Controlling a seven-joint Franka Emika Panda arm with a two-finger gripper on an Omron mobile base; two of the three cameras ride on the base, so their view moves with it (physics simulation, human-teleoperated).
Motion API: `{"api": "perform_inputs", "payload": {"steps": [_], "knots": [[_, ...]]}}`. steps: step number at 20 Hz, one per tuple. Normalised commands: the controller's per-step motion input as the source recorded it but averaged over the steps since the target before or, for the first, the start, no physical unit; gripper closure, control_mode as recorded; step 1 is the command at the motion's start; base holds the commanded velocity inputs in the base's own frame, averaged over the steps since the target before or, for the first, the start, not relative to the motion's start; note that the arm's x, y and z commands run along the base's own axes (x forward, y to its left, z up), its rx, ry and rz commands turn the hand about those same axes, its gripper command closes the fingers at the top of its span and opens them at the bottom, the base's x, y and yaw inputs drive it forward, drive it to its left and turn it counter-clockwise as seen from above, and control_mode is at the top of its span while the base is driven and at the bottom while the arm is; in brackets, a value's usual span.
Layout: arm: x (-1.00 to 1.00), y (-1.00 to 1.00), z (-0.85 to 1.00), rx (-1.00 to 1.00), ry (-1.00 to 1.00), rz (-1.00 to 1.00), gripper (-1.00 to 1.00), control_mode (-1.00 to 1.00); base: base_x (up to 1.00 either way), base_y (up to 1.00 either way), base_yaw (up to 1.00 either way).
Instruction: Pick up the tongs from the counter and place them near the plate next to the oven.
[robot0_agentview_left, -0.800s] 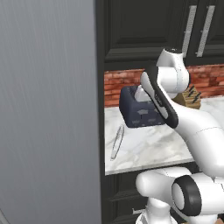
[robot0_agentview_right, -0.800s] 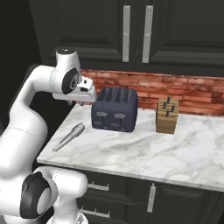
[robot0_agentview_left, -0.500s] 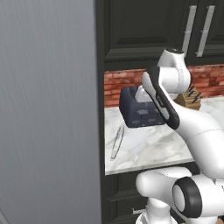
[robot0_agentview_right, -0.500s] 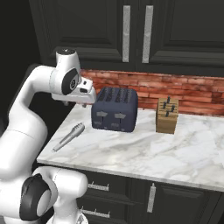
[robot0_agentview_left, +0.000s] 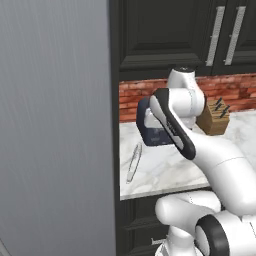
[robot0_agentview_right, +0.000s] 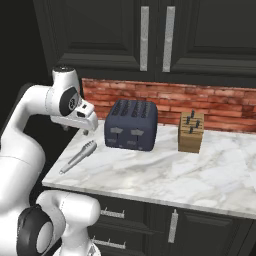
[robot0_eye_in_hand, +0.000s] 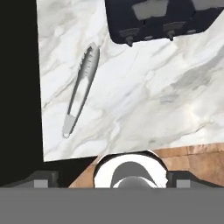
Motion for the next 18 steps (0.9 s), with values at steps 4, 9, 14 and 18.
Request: {"api": "perform_inputs", "payload": {"steps": [4,9,14,18], "knots": [[0.21,0.22,-0.34,0.0,0.05,-0.29,-1.0,-1.0,0.0,0.0,0.0],[0.25,0.09,-0.44,0.03,0.04,-0.07,-1.0,-1.0,0.0,0.0,0.0],[0.3,0.06,-0.46,0.01,0.03,-0.03,-1.0,-1.0,0.0,0.0,0.0],[0.32,0.03,-0.47,0.0,0.08,-0.05,-1.0,-1.0,0.0,0.0,0.0]]}}
